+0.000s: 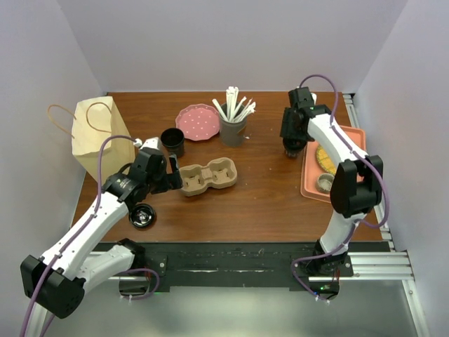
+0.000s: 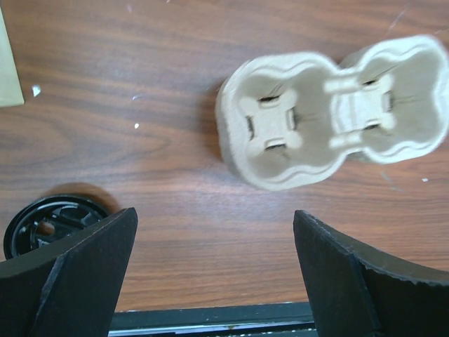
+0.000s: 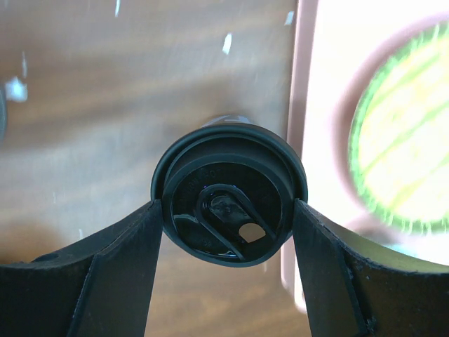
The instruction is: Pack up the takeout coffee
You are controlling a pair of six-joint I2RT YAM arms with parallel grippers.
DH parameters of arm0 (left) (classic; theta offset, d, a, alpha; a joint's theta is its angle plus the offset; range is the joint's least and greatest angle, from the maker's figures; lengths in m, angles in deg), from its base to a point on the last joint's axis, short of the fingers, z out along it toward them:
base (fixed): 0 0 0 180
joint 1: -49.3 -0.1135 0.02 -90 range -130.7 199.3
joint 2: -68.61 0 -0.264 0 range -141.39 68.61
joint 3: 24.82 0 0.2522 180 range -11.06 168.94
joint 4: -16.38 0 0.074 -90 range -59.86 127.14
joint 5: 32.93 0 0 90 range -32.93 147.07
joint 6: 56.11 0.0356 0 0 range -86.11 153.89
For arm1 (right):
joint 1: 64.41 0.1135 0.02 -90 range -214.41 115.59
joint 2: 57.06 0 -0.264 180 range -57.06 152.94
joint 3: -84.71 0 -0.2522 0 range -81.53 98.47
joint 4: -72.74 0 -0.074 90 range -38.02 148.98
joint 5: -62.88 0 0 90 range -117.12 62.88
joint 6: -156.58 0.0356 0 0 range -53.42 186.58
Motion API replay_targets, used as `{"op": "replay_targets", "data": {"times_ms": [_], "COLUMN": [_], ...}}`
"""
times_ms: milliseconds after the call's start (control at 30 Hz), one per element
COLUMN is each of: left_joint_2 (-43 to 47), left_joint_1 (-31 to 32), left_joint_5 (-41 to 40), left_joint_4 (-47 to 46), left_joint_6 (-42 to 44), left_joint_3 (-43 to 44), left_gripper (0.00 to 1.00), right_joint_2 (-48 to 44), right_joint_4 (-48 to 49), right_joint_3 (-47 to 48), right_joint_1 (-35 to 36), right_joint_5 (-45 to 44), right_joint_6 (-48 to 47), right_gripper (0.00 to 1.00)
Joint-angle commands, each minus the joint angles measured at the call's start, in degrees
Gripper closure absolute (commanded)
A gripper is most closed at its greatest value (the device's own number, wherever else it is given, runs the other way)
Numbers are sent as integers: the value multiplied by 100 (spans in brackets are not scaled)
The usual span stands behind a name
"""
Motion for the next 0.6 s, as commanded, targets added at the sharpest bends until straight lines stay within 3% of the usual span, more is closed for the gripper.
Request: {"op": "replay_targets", "data": {"times_ms": [0, 300, 567], "left_joint_2": [66, -162, -522], "left_joint_1": [-27, -18, -18], "left_joint_5": [107, 309, 81], "left_joint_4": [17, 167, 667], "left_joint_6": [56, 320, 496], "left_joint_3": [345, 723, 1951], "left_gripper": [2, 2, 0], "right_joint_2": [403, 914, 853], "right_joint_4": [273, 290, 106], "right_joint_3": [660, 907, 1205], "right_joint_1": [-303, -409, -400], "right_joint_5": [307, 439, 343], "right_joint_6": [-135, -3, -108], "right_gripper": [36, 29, 7]}}
